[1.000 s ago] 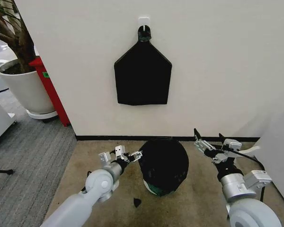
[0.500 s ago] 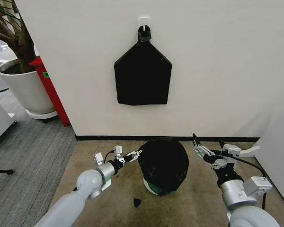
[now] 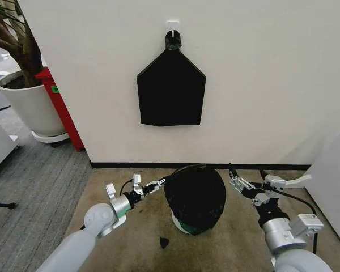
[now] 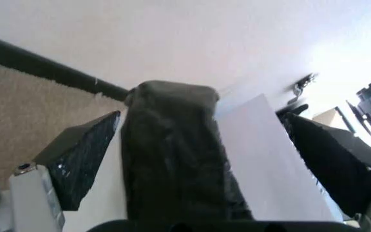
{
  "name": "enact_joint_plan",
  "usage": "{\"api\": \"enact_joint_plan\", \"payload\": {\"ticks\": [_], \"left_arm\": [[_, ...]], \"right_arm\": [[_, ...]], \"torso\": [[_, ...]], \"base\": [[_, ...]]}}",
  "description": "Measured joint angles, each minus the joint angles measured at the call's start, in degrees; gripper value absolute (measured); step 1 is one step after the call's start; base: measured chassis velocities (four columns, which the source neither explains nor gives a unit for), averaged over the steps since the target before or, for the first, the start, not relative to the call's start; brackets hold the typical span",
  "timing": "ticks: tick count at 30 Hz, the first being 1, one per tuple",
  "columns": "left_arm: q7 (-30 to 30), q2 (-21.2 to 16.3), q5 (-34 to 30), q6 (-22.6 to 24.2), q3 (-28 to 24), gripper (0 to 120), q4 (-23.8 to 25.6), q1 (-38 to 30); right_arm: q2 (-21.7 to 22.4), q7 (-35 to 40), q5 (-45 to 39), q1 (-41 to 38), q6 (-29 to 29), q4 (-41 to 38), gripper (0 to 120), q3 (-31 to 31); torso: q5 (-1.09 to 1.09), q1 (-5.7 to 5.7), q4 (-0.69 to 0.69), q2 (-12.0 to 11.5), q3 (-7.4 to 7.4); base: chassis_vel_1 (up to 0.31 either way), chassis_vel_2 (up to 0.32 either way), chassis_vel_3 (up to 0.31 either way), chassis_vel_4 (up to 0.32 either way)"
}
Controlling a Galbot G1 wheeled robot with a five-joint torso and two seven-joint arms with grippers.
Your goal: Place the garbage bag over the trash bin.
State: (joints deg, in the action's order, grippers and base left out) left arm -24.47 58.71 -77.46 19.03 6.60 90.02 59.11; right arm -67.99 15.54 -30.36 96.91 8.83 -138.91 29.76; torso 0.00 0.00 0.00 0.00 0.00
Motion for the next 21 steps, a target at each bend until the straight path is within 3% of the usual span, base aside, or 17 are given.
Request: {"api": "enact_joint_plan", "payload": {"ticks": [5,8,11,13,17,21], "left_arm": [[12.88,0.47,-1.55,-3.78,0.5,100,5.84,0.97],[16.29,0.51,-1.46,-4.66,0.85,100,7.96,1.61],[23.68,-0.08,1.11,-6.65,1.99,100,12.91,3.26],[24.36,-0.26,2.0,-6.77,2.14,100,13.2,3.38],[25.22,-1.22,11.51,-6.72,1.26,100,12.43,2.38],[25.12,-1.01,13.75,-6.35,0.13,100,11.06,0.75]], "right_arm": [[0.5,0.31,-1.53,-1.03,0.02,0.33,100,0.04],[1.1,1.4,-3.65,-2.41,0.43,0.4,100,-0.09],[3.05,3.82,-7.62,-6.86,1.43,1.62,100,-0.25],[3.23,3.96,-7.85,-7.43,1.44,1.91,100,-0.28],[3.34,4.34,-8.3,-9.17,1.44,2.81,100,-1.18],[2.53,4.26,-7.42,-8.45,1.29,2.78,100,-1.89]], "torso": [[0.0,0.0,-0.01,0.0,0.0],[0.01,0.0,-0.02,0.0,0.0],[0.01,0.0,0.0,0.0,0.0],[0.02,0.0,0.01,0.0,0.0],[0.01,0.0,0.01,0.0,0.0],[0.0,0.0,-0.01,0.0,0.0]], "base": [[0.0,0.0,0.0,0.0],[0.0,0.0,0.0,0.0],[0.0,0.0,0.0,0.0],[0.0,0.0,0.0,0.0],[0.0,0.0,0.0,0.0],[0.0,0.0,0.0,0.0]]}}
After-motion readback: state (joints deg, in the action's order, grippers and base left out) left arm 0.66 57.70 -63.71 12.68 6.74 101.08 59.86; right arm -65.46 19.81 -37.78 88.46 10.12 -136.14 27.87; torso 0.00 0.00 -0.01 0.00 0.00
